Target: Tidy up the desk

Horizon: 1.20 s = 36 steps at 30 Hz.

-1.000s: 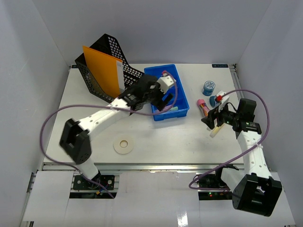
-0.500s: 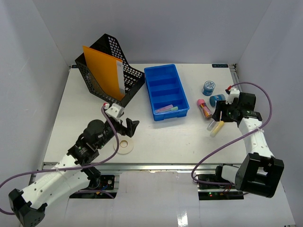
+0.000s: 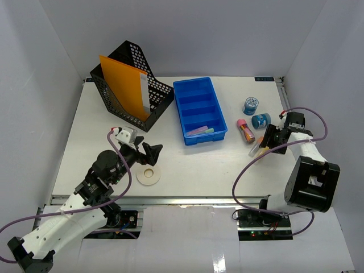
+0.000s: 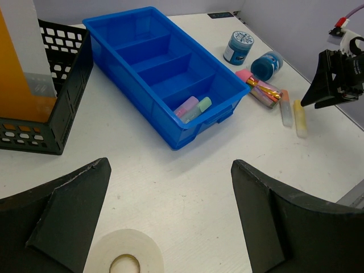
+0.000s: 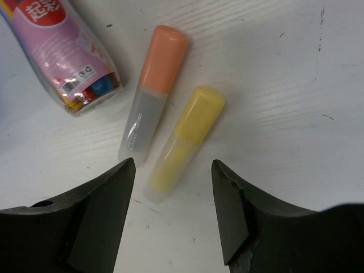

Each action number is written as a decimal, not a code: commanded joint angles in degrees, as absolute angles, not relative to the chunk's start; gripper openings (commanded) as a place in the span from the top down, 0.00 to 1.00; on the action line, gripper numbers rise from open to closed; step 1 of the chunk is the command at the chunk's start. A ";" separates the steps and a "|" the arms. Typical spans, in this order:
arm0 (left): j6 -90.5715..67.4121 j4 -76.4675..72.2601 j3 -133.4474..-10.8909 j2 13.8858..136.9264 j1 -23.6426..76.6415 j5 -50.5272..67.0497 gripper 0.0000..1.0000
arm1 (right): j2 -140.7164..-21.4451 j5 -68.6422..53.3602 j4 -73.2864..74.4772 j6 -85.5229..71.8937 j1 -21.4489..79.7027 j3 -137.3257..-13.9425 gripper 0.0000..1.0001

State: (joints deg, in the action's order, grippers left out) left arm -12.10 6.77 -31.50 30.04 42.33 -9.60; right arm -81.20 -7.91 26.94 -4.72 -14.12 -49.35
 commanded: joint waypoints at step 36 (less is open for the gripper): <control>-13.39 5.83 -31.08 34.62 42.19 -8.66 0.02 | -82.70 -8.18 18.49 -7.26 -16.82 -48.93 0.81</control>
